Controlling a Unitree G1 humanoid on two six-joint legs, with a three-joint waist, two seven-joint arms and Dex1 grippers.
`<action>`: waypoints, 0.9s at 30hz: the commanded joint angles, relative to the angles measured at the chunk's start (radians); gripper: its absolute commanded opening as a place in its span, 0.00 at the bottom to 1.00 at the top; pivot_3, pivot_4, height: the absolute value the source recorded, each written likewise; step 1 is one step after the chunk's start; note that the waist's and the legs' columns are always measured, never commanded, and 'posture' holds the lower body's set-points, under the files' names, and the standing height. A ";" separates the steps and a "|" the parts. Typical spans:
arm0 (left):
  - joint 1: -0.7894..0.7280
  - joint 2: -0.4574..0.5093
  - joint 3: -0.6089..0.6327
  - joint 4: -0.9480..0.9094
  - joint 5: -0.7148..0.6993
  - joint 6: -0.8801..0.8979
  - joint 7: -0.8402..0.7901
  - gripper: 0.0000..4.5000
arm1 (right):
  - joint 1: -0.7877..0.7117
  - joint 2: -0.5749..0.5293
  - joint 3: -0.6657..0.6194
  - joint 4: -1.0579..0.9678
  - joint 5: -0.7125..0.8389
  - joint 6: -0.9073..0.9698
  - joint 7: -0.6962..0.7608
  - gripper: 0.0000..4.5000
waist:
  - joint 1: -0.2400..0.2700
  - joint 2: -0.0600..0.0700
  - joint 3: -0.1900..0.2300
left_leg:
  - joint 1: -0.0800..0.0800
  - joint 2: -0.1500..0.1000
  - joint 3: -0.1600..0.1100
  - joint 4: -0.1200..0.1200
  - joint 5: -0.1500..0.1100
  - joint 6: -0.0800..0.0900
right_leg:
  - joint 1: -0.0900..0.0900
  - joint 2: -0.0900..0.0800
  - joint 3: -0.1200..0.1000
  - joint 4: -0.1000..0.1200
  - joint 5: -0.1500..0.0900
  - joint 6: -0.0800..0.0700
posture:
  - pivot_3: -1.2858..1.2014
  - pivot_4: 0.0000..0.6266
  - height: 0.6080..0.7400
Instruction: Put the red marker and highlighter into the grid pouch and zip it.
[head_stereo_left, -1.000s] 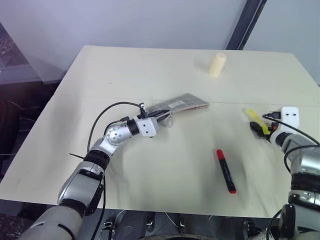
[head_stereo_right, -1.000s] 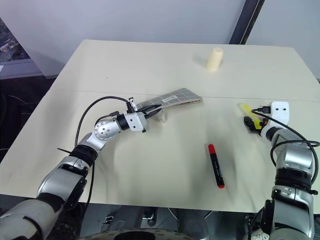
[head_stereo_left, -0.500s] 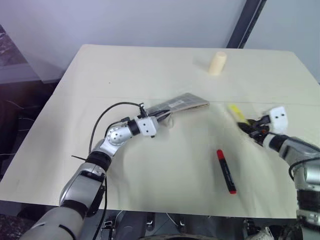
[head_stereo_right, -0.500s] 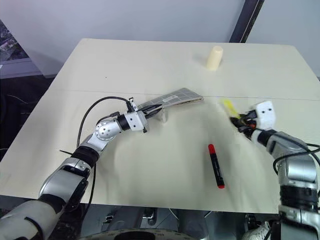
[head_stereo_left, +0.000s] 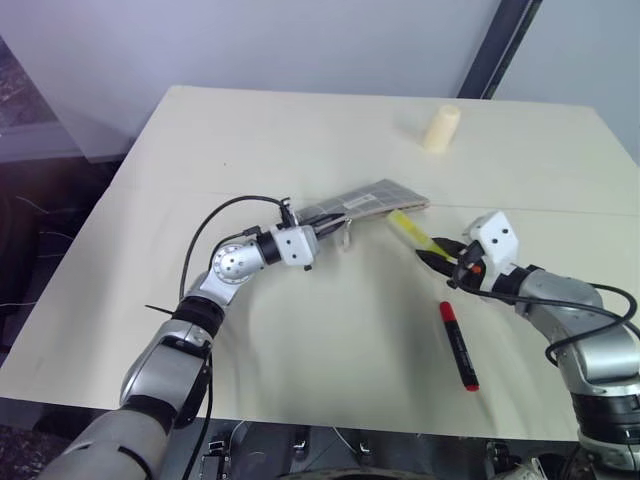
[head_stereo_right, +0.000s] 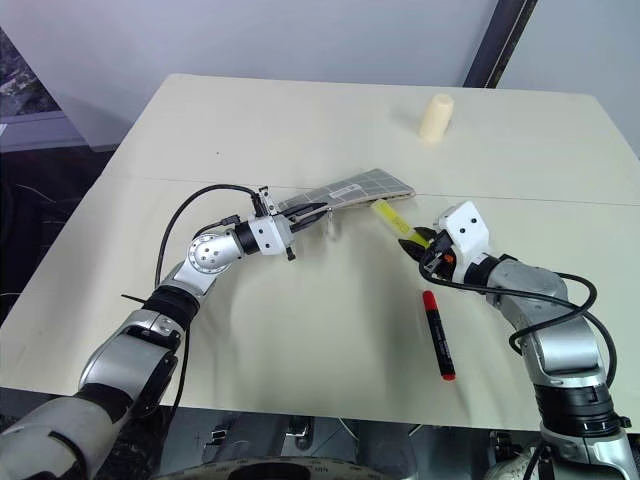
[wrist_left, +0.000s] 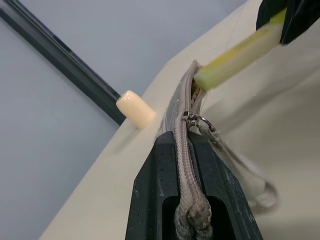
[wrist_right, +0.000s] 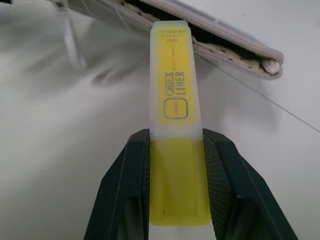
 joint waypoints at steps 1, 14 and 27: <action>-0.011 0.007 0.013 -0.044 -0.028 -0.008 -0.008 0.00 | -0.022 -0.017 0.007 0.019 -0.036 -0.031 -0.010 0.20 | 0.001 0.000 0.000 | -0.001 0.000 0.000 0.000 0.000 0.000 | -0.001 0.000 0.000 0.000 0.000 0.000 | 0.52 0.24 1.00; 0.004 0.074 -0.044 -0.047 -0.001 -0.112 -0.079 0.00 | -0.069 -0.120 0.173 -0.028 -0.147 -0.022 0.058 0.20 | 0.000 0.000 0.000 | -0.001 0.000 0.000 0.000 0.000 0.000 | -0.003 0.000 0.000 0.000 0.000 0.000 | 0.52 0.24 1.00; 0.091 0.083 -0.068 -0.184 -0.309 -0.012 -0.379 0.00 | -0.199 -0.103 0.377 -0.036 -0.373 -0.322 0.090 0.20 | -0.002 0.001 0.000 | -0.001 0.000 0.000 0.000 0.001 -0.001 | -0.005 0.000 0.000 0.001 0.000 0.000 | 0.52 0.24 1.00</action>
